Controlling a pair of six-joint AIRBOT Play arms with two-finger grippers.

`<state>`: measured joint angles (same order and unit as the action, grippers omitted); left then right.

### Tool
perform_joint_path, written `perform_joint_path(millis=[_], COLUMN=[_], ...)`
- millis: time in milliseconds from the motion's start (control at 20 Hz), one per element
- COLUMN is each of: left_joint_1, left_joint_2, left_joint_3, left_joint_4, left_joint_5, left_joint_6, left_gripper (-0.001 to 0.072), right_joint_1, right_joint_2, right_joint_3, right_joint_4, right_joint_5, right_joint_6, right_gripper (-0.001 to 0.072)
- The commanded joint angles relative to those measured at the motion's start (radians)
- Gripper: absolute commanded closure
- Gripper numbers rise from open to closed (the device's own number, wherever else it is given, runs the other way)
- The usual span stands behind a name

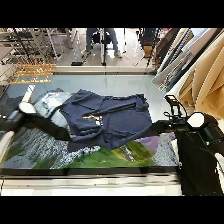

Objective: Fold the clothes and pants, and hang the long-sleeved shirts on hangers.

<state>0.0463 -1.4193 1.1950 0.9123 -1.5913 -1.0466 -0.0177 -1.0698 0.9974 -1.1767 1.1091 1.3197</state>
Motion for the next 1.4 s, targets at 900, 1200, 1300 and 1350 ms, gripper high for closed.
perform_joint_path(millis=[900,1200,1300,1350], left_joint_1=[0.063,0.063,0.063,0.063], left_joint_2=[0.282,0.043,0.028,0.029], left_joint_3=[-0.410,-0.409,-0.409,-0.409], left_joint_4=[0.140,0.030,-0.058,-0.101], left_joint_5=[0.439,0.475,0.598,0.661], left_joint_6=[-0.127,0.021,0.023,0.023], left_gripper=[0.0326,0.0264,0.0189,0.0189], right_joint_1=[0.001,0.001,0.001,0.001], right_joint_2=[0.000,0.000,0.000,0.000], right_joint_3=[0.001,0.001,0.001,0.001], right_joint_4=[-0.013,-0.013,-0.013,-0.013], right_joint_5=[0.100,0.097,0.084,0.081], right_joint_6=[0.006,0.005,0.006,0.006], right_gripper=[0.0695,0.0694,0.0694,0.0694])
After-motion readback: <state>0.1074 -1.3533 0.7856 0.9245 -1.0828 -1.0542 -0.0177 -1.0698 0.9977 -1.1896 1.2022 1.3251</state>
